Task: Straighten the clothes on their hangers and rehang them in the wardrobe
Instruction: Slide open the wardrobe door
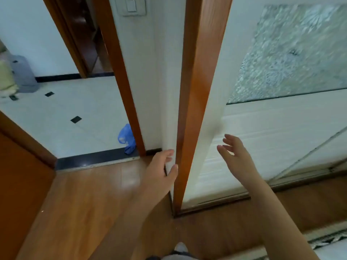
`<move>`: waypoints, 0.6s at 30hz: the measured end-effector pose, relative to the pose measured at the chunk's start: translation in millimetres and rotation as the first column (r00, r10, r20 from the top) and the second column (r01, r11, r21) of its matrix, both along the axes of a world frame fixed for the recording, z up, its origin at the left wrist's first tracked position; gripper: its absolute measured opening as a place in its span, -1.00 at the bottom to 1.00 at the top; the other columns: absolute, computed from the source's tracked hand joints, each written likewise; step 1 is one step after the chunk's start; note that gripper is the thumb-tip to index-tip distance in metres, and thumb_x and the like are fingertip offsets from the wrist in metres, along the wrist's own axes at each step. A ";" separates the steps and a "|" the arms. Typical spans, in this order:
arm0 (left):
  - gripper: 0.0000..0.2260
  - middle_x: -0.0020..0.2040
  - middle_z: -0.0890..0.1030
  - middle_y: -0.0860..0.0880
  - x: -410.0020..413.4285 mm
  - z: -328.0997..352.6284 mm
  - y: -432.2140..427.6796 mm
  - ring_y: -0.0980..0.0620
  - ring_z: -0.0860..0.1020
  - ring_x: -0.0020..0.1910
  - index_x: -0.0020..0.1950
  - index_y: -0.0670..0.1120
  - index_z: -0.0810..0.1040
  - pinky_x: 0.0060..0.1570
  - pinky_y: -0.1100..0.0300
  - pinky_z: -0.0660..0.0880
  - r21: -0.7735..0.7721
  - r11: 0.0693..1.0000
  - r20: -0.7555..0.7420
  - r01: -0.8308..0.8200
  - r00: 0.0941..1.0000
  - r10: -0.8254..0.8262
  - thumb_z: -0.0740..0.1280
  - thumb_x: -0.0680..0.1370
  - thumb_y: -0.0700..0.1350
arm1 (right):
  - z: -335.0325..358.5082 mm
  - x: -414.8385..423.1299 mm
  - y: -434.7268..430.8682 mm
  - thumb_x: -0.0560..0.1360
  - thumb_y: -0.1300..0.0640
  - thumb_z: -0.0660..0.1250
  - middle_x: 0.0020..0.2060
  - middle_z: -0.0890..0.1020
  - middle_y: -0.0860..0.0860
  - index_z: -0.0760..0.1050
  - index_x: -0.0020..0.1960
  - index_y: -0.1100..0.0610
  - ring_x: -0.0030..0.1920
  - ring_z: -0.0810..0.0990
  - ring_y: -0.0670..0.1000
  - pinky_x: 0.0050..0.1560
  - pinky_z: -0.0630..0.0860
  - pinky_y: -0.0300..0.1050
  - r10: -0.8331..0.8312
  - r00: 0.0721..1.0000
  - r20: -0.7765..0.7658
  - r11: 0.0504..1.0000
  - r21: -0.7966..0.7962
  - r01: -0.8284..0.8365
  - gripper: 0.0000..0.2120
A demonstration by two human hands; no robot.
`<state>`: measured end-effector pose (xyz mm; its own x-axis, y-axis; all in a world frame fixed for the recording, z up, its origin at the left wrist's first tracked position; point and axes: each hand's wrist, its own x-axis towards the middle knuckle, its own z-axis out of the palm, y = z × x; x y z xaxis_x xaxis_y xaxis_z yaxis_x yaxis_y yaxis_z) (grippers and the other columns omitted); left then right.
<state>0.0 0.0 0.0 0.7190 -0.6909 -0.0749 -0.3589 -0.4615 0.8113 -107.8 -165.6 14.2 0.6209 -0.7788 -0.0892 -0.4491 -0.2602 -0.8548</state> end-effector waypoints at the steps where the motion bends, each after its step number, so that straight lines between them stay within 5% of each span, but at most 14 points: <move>1: -0.60 0.31 0.41 0.09 3.4 4.4 -7.4 0.16 0.39 0.27 0.36 0.07 0.26 0.27 0.13 0.41 -0.029 1.000 0.012 0.009 1.000 -0.009 0.24 0.54 -0.05 | 3.5 5.3 -5.5 0.54 0.09 0.23 0.37 0.37 0.04 0.20 0.42 0.09 0.32 0.40 0.03 0.27 0.36 -0.07 -0.020 0.999 0.043 1.000 -0.019 0.021 -0.52; 7: -0.40 0.48 0.16 0.12 26.2 40.5 -48.1 0.13 0.18 0.44 0.44 0.18 0.00 0.41 0.04 0.25 -0.180 0.983 0.213 0.043 0.977 -0.004 0.27 0.50 0.03 | 16.3 36.9 -11.5 0.48 -0.06 0.26 0.42 0.26 0.06 0.10 0.47 0.04 0.38 0.32 0.06 0.31 0.32 0.00 -0.176 0.968 0.180 0.983 -0.025 0.183 -0.37; 13: -0.37 0.25 0.17 0.31 35.0 47.6 -69.4 0.66 0.12 0.11 0.46 0.08 0.03 0.09 0.65 0.04 -0.270 0.952 0.321 0.143 0.946 -0.051 0.21 0.45 0.15 | 17.9 58.3 -8.5 0.33 -0.36 0.19 0.37 0.32 0.11 0.11 0.44 0.14 0.37 0.30 0.09 0.27 0.35 -0.04 -0.235 0.967 0.094 0.967 -0.081 0.243 -0.14; 18: -0.37 0.32 0.32 0.16 41.5 42.0 -68.8 0.47 0.26 0.10 0.44 0.01 0.14 0.19 0.46 0.16 -0.318 0.934 0.341 0.163 0.939 -0.047 0.23 0.42 0.14 | 14.5 61.9 -13.7 0.13 -0.52 0.13 0.28 0.38 0.17 0.15 0.37 0.22 0.32 0.32 0.14 0.29 0.38 0.13 -0.292 0.954 0.067 0.935 -0.190 0.299 0.07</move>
